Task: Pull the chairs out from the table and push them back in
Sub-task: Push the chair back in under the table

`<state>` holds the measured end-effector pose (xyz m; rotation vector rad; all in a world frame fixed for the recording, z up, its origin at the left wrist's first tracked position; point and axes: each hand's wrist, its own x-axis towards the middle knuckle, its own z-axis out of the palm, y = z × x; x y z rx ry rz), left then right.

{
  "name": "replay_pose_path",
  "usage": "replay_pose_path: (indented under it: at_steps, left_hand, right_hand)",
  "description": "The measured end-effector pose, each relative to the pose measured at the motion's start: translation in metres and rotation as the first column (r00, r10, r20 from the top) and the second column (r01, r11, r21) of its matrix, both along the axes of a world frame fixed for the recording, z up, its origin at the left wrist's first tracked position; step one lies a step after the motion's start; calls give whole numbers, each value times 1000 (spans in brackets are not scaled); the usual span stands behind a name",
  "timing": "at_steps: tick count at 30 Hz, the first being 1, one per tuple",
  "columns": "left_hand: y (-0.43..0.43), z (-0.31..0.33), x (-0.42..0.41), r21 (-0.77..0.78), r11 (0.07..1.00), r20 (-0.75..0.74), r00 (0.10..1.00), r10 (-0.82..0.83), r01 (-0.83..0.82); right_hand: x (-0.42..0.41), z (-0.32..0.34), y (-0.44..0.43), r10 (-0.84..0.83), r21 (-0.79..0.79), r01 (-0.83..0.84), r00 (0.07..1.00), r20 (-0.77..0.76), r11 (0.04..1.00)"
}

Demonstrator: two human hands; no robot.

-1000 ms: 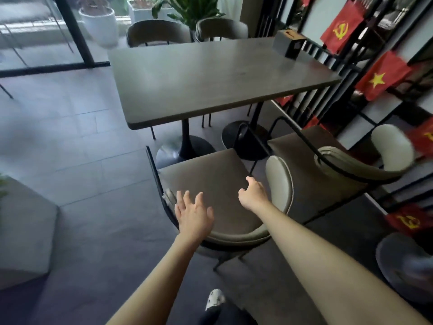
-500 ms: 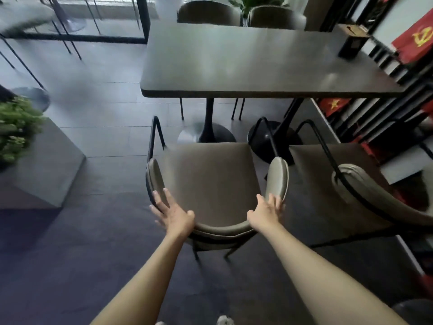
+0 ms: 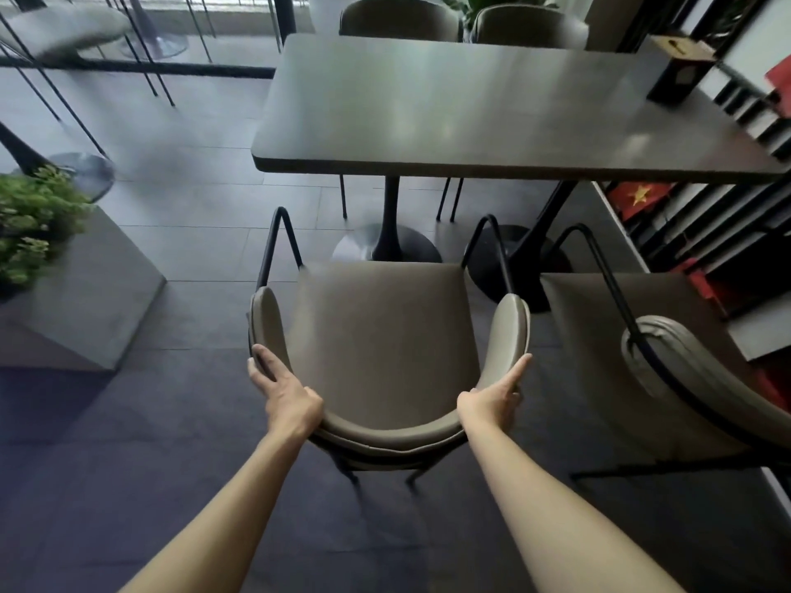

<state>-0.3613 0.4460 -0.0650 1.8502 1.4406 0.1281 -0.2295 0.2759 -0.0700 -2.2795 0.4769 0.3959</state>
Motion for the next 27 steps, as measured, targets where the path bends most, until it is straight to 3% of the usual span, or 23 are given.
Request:
replay_pose_path:
  at_steps: [27]
  left_hand:
    - [-9,5,83,-65,995,-72,995,-76,72]
  right_hand:
    - [86,1,-14,21,-2,-21,1000,3,1000]
